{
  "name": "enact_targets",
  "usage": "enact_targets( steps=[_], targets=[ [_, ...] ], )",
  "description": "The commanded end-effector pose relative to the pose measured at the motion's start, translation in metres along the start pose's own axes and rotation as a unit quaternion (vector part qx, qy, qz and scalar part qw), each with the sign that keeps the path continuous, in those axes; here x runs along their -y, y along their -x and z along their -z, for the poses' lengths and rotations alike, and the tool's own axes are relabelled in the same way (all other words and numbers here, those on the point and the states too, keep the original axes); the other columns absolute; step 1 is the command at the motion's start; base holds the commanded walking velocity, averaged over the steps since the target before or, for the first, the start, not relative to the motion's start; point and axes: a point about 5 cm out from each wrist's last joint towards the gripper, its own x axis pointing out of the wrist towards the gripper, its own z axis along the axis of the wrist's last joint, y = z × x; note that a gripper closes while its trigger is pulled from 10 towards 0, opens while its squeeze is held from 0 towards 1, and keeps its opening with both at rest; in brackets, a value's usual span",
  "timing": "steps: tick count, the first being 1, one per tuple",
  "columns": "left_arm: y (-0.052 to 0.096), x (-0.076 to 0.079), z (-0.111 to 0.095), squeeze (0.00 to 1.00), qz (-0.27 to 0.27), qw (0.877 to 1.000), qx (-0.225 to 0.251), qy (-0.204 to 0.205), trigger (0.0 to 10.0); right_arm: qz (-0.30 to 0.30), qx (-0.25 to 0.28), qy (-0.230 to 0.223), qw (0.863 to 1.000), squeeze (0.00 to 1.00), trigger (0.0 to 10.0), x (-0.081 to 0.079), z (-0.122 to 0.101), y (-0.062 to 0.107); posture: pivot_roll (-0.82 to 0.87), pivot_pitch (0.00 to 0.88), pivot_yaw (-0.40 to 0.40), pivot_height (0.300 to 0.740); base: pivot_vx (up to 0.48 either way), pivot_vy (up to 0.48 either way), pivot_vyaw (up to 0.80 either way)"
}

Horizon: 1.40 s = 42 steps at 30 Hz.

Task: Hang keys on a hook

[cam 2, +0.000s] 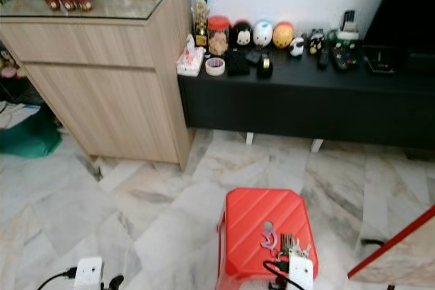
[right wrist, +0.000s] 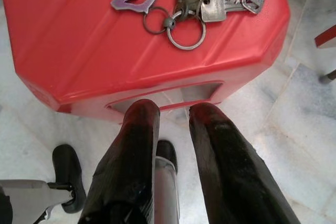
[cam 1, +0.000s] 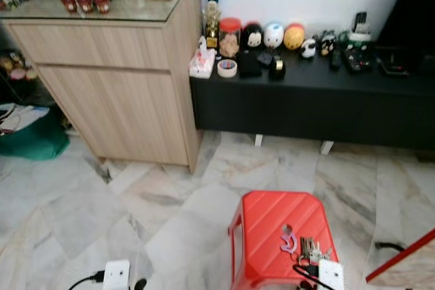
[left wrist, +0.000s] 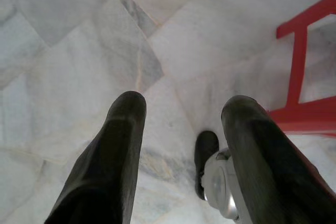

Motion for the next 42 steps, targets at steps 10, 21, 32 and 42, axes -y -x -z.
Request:
enact_targets(
  steps=[10,21,32,42],
  targets=[
    [0.003,0.000,0.009,0.00,0.002,1.000,-0.013,-0.021,10.0,0.009,-0.003,-0.005,1.000,0.00,10.0,0.006,0.006,0.002,0.05,0.044,0.010,0.740,0.000,-0.166,0.00],
    [0.003,0.000,0.010,0.00,0.000,1.000,-0.016,-0.016,10.0,0.009,-0.002,-0.006,1.000,0.00,10.0,0.006,0.006,0.002,0.05,0.044,0.010,0.740,0.000,-0.363,0.00],
    [0.003,0.000,0.009,0.00,-0.002,1.000,-0.016,-0.011,10.0,0.009,0.015,-0.012,1.000,0.00,10.0,0.006,0.000,0.001,0.05,0.036,0.009,0.740,0.000,0.000,0.00],
    [0.002,-0.002,0.001,0.00,-0.006,1.000,0.009,-0.014,10.0,-0.025,0.136,-0.007,0.990,0.00,10.0,-0.008,-0.059,-0.005,0.04,0.041,0.003,0.740,0.000,0.000,0.00]
  ],
)
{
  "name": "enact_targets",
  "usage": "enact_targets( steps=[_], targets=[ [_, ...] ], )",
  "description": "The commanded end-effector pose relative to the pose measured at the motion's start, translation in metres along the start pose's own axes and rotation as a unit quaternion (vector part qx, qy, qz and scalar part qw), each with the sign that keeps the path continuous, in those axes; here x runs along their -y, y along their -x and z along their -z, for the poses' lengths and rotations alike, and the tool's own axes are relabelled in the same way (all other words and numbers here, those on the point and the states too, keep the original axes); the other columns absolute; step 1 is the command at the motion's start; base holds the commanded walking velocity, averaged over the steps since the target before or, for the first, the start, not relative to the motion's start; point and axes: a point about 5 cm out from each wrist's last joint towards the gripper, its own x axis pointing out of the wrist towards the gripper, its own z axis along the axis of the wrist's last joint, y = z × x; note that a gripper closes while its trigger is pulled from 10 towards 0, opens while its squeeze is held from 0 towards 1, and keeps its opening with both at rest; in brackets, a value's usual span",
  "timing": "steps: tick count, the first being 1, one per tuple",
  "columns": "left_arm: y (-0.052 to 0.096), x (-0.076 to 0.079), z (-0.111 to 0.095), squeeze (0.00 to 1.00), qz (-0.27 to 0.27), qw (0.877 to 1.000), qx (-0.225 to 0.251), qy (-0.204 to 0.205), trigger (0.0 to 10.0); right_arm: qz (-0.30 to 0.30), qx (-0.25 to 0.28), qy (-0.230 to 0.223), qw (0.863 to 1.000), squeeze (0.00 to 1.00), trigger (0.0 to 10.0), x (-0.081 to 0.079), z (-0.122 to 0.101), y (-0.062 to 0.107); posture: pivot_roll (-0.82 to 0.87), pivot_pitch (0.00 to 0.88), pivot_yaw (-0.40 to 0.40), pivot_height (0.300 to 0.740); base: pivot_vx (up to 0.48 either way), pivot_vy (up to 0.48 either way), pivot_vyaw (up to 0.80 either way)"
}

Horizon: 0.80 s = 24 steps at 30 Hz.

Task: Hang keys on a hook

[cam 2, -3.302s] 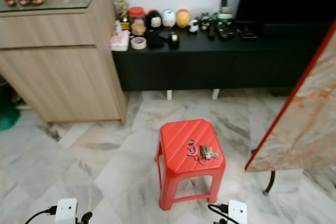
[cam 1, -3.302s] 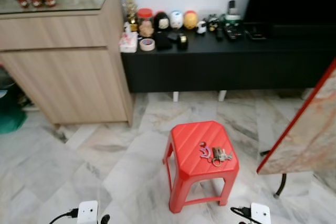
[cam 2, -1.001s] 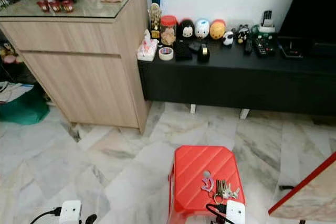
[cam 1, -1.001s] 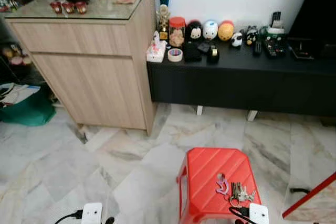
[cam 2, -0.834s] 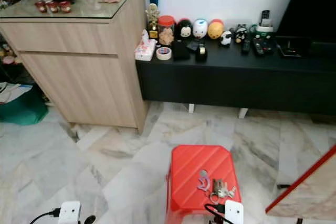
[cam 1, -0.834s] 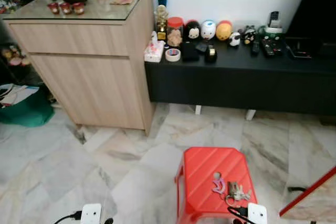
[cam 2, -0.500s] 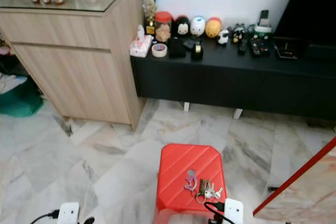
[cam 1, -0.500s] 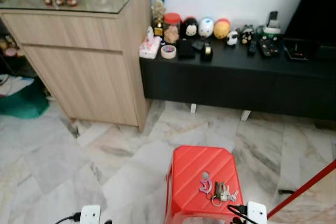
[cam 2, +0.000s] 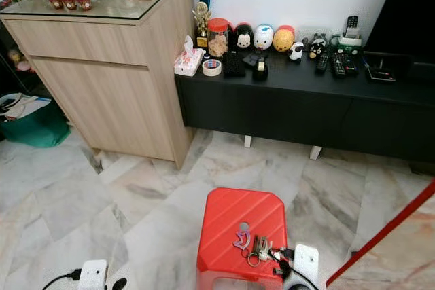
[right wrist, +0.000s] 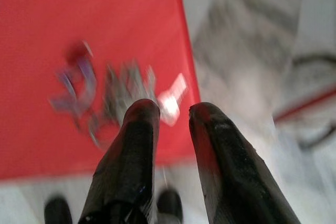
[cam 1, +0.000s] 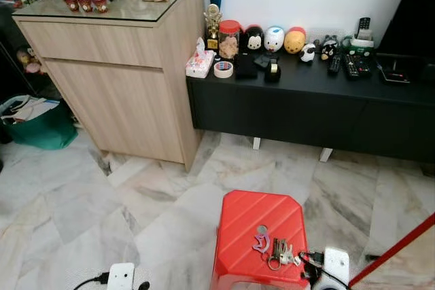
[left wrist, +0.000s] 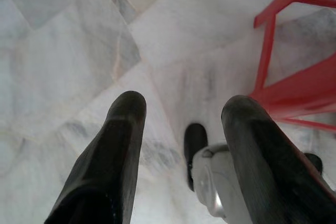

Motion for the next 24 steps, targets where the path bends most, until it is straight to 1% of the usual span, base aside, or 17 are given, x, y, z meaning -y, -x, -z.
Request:
enact_targets(
  steps=[1,2,4,5,9,10,11,12,13,14,15,16,17,18,21,24],
  targets=[
    [-0.001,-0.004,-0.006,0.00,-0.009,1.000,0.021,0.004,10.0,-0.002,0.037,-0.002,0.999,0.00,10.0,-0.001,-0.018,-0.004,0.04,0.041,0.002,0.740,0.000,0.000,0.00],
    [-0.001,-0.004,-0.006,0.00,-0.009,1.000,0.021,0.004,10.0,-0.002,0.037,-0.002,0.999,0.00,10.0,-0.001,-0.018,-0.004,0.04,0.041,0.002,0.740,0.000,0.000,0.00],
    [-0.005,-0.004,-0.028,0.00,-0.004,0.997,0.075,0.007,10.0,-0.011,0.076,-0.001,0.997,0.00,10.0,-0.003,-0.037,-0.008,0.04,0.047,-0.004,0.740,0.000,0.000,0.00],
    [-0.006,-0.004,-0.036,0.00,-0.001,0.995,0.096,0.007,10.0,-0.016,0.089,0.000,0.996,0.00,10.0,-0.005,-0.043,-0.009,0.04,0.047,-0.004,0.740,0.000,0.000,0.00],
    [-0.008,-0.003,-0.077,0.00,0.000,0.980,0.198,-0.006,10.0,-0.066,0.143,0.044,0.987,0.00,10.0,-0.021,-0.063,-0.010,0.04,0.046,-0.016,0.740,0.000,0.000,0.00],
    [-0.007,-0.002,-0.088,0.00,0.000,0.973,0.230,-0.007,10.0,-0.072,0.162,0.049,0.983,0.00,10.0,-0.024,-0.067,-0.009,0.04,0.047,-0.019,0.740,0.000,0.000,0.00],
    [-0.005,-0.001,-0.093,0.00,0.002,0.969,0.247,-0.006,10.0,-0.072,0.174,0.048,0.981,0.00,10.0,-0.024,-0.070,-0.008,0.03,0.048,-0.019,0.740,0.000,0.000,0.00],
    [-0.005,-0.001,-0.093,0.00,0.002,0.969,0.247,-0.006,10.0,-0.072,0.174,0.048,0.981,0.00,10.0,-0.024,-0.070,-0.008,0.03,0.048,-0.019,0.740,0.000,0.000,0.00],
    [-0.002,0.000,-0.099,0.00,0.006,0.962,0.273,-0.004,10.0,-0.071,0.193,0.045,0.977,0.00,10.0,-0.022,-0.074,-0.006,0.03,0.051,-0.021,0.740,0.000,0.000,0.00],
    [0.000,0.001,-0.102,0.00,0.008,0.959,0.285,-0.003,10.0,-0.070,0.203,0.044,0.976,0.00,10.0,-0.022,-0.075,-0.005,0.03,0.051,-0.021,0.740,0.000,0.000,0.00],
    [0.000,0.001,-0.102,0.00,0.008,0.959,0.285,-0.003,10.0,-0.070,0.203,0.044,0.976,0.00,10.0,-0.022,-0.075,-0.005,0.03,0.051,-0.021,0.740,0.000,0.000,0.00],
    [0.008,0.003,-0.104,0.00,0.016,0.951,0.310,-0.005,10.0,-0.074,0.236,0.050,0.968,0.00,10.0,-0.022,-0.079,0.001,0.02,0.051,-0.024,0.740,0.000,0.000,0.00],
    [0.011,0.004,-0.104,0.00,0.018,0.948,0.319,-0.006,10.0,-0.076,0.248,0.054,0.964,0.00,10.0,-0.023,-0.080,0.004,0.02,0.051,-0.024,0.740,0.000,0.000,0.00],
    [0.013,0.003,-0.104,0.00,0.017,0.946,0.324,-0.006,10.0,-0.076,0.257,0.052,0.962,0.00,10.0,-0.023,-0.081,0.006,0.02,0.050,-0.027,0.740,0.000,0.000,0.00],
    [0.015,0.002,-0.103,0.00,0.016,0.945,0.327,-0.005,10.0,-0.076,0.262,0.051,0.961,0.00,10.0,-0.023,-0.080,0.008,0.03,0.049,-0.031,0.740,0.000,0.000,0.00],
    [0.019,0.001,-0.103,0.00,0.008,0.941,0.338,0.002,10.0,-0.081,0.271,0.054,0.958,0.00,10.0,-0.028,-0.078,0.012,0.04,0.050,-0.043,0.740,0.000,0.000,0.00]
  ],
)
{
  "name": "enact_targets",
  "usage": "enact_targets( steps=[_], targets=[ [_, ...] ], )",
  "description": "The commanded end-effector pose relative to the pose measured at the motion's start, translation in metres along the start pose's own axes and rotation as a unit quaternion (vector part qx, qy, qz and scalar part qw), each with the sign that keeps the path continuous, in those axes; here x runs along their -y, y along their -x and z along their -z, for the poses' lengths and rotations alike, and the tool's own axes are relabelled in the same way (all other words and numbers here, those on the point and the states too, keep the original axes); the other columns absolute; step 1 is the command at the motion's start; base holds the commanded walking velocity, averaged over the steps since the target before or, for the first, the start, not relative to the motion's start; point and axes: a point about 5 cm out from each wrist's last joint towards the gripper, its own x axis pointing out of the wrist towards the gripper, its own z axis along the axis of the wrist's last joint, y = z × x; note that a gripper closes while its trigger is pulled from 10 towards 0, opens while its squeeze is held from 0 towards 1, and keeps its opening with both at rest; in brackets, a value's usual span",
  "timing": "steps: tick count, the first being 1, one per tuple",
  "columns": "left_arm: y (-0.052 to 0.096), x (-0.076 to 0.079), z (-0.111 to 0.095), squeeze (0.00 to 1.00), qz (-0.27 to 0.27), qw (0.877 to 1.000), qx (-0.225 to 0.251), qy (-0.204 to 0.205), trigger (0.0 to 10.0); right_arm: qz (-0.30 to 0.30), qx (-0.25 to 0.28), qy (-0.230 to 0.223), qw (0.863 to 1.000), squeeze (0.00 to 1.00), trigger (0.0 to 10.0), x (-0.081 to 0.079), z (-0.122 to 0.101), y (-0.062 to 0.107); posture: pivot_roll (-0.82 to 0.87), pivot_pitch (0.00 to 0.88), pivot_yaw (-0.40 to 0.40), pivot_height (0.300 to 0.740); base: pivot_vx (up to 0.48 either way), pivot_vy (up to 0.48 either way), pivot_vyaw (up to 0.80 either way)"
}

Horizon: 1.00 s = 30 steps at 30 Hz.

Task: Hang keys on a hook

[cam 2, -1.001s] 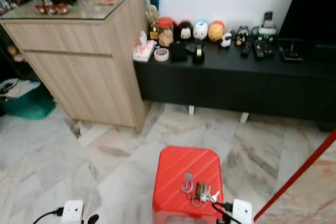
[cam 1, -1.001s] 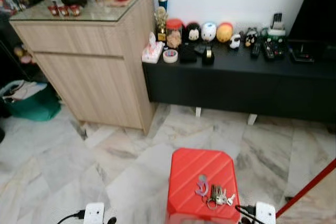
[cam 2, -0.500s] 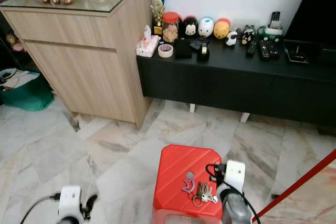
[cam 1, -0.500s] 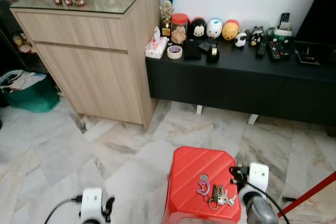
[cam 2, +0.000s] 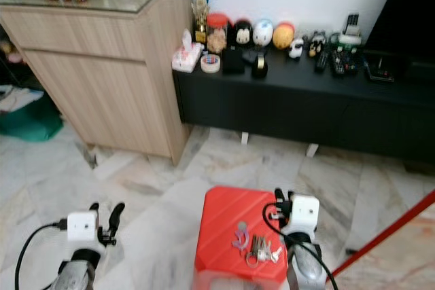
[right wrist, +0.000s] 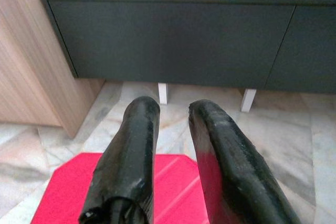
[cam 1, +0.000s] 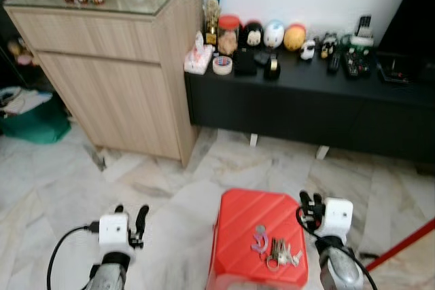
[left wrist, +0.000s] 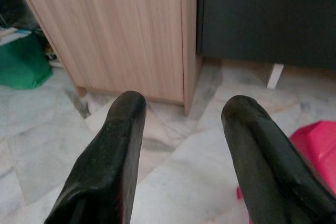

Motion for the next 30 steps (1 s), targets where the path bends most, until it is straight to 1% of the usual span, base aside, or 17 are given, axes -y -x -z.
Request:
enact_targets(
  steps=[1,4,5,6,10,13,17,19,21,22,23,24,26,30],
  targets=[
    [0.002,-0.001,-0.002,0.00,-0.011,1.000,0.011,0.008,10.0,-0.007,0.009,0.004,1.000,0.00,10.0,-0.005,-0.002,0.001,0.04,0.052,-0.050,0.740,0.000,0.000,0.00],
    [0.009,0.001,-0.005,0.00,-0.015,1.000,0.017,0.013,10.0,-0.014,0.009,0.004,1.000,0.00,10.0,-0.008,-0.003,0.001,0.04,0.053,-0.061,0.740,0.000,0.000,0.00],
    [0.012,0.002,-0.005,0.00,-0.017,1.000,0.017,0.015,10.0,-0.017,0.011,0.006,1.000,0.00,10.0,-0.009,-0.004,0.001,0.05,0.060,-0.068,0.740,0.000,0.000,0.00],
    [0.019,0.006,-0.004,0.00,-0.019,1.000,0.014,0.019,10.0,-0.020,0.016,0.008,1.000,0.00,10.0,-0.009,-0.010,-0.001,0.05,0.064,-0.079,0.740,0.000,0.000,0.00],
    [0.025,0.007,-0.004,0.00,-0.024,0.999,0.012,0.024,10.0,-0.023,0.025,0.008,0.999,0.00,10.0,-0.008,-0.016,-0.002,0.06,0.064,-0.088,0.740,0.000,0.000,0.00],
    [0.027,0.009,-0.007,0.00,-0.028,0.999,0.014,0.026,10.0,-0.026,0.030,0.009,0.999,0.00,10.0,-0.007,-0.020,-0.004,0.07,0.074,-0.092,0.740,0.000,0.000,0.00],
    [0.028,0.007,-0.009,0.00,-0.031,0.999,0.013,0.024,10.0,-0.020,0.029,0.007,0.999,0.00,10.0,-0.007,-0.021,-0.005,0.08,0.083,-0.086,0.740,0.000,0.000,0.00],
    [0.029,0.002,-0.011,0.00,-0.031,0.999,0.012,0.021,10.0,-0.014,0.024,0.000,1.000,0.00,10.0,-0.010,-0.019,-0.005,0.08,0.082,-0.067,0.740,0.000,0.000,0.00],
    [0.029,-0.001,-0.011,0.00,-0.030,0.999,0.010,0.017,10.0,-0.013,0.022,-0.002,1.000,0.00,10.0,-0.012,-0.018,-0.004,0.08,0.082,-0.067,0.740,0.000,0.000,0.00],
    [0.027,-0.003,-0.011,0.00,-0.030,0.999,0.006,0.013,10.0,-0.010,0.016,-0.005,1.000,0.00,10.0,-0.015,-0.017,-0.004,0.08,0.080,-0.052,0.740,0.000,0.000,0.00],
    [0.027,-0.003,-0.011,0.00,-0.030,0.999,0.006,0.013,10.0,-0.010,0.016,-0.005,1.000,0.00,10.0,-0.015,-0.017,-0.004,0.08,0.080,-0.052,0.740,0.000,0.000,0.00],
    [0.025,-0.005,-0.012,0.00,-0.029,1.000,0.003,0.010,10.0,-0.007,0.005,-0.007,1.000,0.00,10.0,-0.018,-0.014,-0.005,0.07,0.077,-0.044,0.740,0.000,0.000,0.00],
    [0.018,-0.004,-0.015,0.00,-0.018,1.000,0.005,0.007,10.0,-0.004,-0.006,-0.010,1.000,0.00,10.0,-0.020,-0.012,-0.006,0.07,0.080,-0.032,0.740,0.000,0.000,0.00],
    [0.011,-0.001,-0.018,0.00,-0.013,1.000,0.007,0.010,10.0,0.008,-0.012,-0.007,1.000,0.00,10.0,-0.018,-0.010,-0.005,0.05,0.075,-0.021,0.726,0.000,0.000,0.00]
  ],
)
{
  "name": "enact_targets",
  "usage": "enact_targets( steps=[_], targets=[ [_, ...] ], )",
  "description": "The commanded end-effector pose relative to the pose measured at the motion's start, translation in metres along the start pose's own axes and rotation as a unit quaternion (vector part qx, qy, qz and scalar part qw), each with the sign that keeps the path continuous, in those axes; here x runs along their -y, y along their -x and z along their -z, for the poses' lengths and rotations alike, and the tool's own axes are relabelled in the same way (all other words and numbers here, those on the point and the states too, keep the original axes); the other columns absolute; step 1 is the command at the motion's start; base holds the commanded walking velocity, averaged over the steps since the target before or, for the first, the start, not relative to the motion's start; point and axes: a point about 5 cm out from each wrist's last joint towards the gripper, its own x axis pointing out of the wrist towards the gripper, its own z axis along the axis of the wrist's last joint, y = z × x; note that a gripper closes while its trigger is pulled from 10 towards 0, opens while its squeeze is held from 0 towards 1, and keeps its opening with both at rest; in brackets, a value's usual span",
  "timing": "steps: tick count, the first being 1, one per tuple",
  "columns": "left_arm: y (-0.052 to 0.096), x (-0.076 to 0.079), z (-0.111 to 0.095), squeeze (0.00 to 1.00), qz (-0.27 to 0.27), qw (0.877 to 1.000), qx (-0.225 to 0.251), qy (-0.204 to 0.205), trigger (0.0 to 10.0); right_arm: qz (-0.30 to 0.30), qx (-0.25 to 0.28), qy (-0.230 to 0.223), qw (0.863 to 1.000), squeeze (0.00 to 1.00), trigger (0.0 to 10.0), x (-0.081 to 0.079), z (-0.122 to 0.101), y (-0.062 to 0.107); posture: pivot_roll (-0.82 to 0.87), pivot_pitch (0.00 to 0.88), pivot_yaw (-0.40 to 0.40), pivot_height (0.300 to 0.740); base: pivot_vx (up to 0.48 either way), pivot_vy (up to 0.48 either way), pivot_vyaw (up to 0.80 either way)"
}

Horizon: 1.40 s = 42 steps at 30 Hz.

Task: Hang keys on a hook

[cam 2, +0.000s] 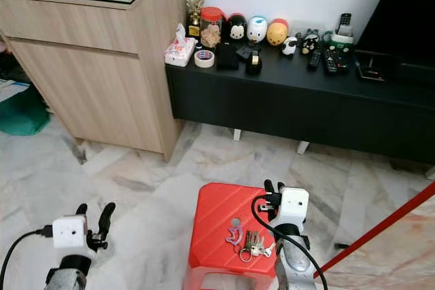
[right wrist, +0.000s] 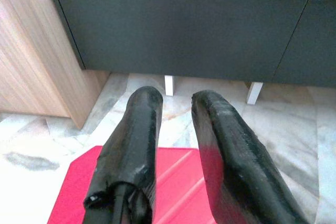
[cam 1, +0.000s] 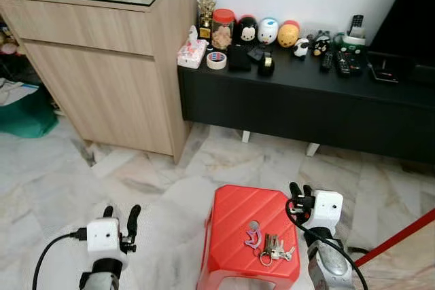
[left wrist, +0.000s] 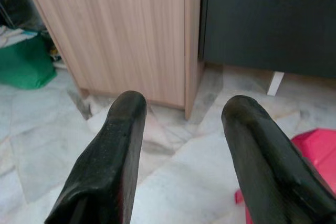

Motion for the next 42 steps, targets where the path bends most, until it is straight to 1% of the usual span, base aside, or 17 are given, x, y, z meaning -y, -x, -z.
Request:
enact_targets(
  steps=[1,6,8,13,16,27,34,42],
  targets=[
    [-0.002,0.004,0.002,0.00,0.007,1.000,-0.009,0.008,10.0,0.013,-0.008,0.001,1.000,0.00,10.0,0.005,0.002,0.002,0.04,0.073,-0.016,0.716,0.000,0.000,0.00],
    [-0.007,0.012,0.002,0.00,0.025,1.000,-0.012,0.011,10.0,0.020,-0.009,0.006,1.000,0.00,10.0,0.010,0.001,0.000,0.03,0.074,-0.008,0.682,0.000,0.000,0.00],
    [-0.009,0.013,0.001,0.00,0.030,0.999,-0.011,0.011,10.0,0.015,-0.003,0.016,1.000,0.00,10.0,0.009,-0.002,0.000,0.03,0.072,-0.009,0.668,0.000,0.000,0.00],
    [-0.009,0.013,-0.001,0.00,0.032,0.999,-0.009,0.009,10.0,0.004,0.006,0.017,1.000,0.00,10.0,0.004,-0.005,-0.001,0.03,0.072,-0.013,0.634,0.000,0.000,0.00],
    [-0.008,0.012,-0.001,0.00,0.031,0.999,-0.008,0.008,10.0,0.002,0.013,0.013,1.000,0.00,10.0,0.004,-0.005,-0.001,0.04,0.074,-0.015,0.634,0.000,0.000,0.00],
    [-0.009,0.011,-0.001,0.00,0.031,0.999,-0.011,0.006,10.0,-0.004,0.011,0.011,1.000,0.00,10.0,0.001,-0.005,-0.003,0.04,0.070,-0.015,0.634,0.000,0.000,0.00],
    [-0.014,0.017,-0.002,0.00,0.044,0.999,-0.014,0.007,10.0,-0.003,0.015,0.007,1.000,0.00,10.0,0.002,-0.007,-0.005,0.04,0.069,-0.010,0.634,0.000,0.000,0.00],
    [-0.013,0.019,0.000,0.00,0.048,0.999,-0.019,0.007,10.0,-0.005,0.010,0.006,1.000,0.00,10.0,0.002,-0.005,-0.005,0.04,0.066,-0.009,0.634,0.000,0.000,0.00]
  ],
)
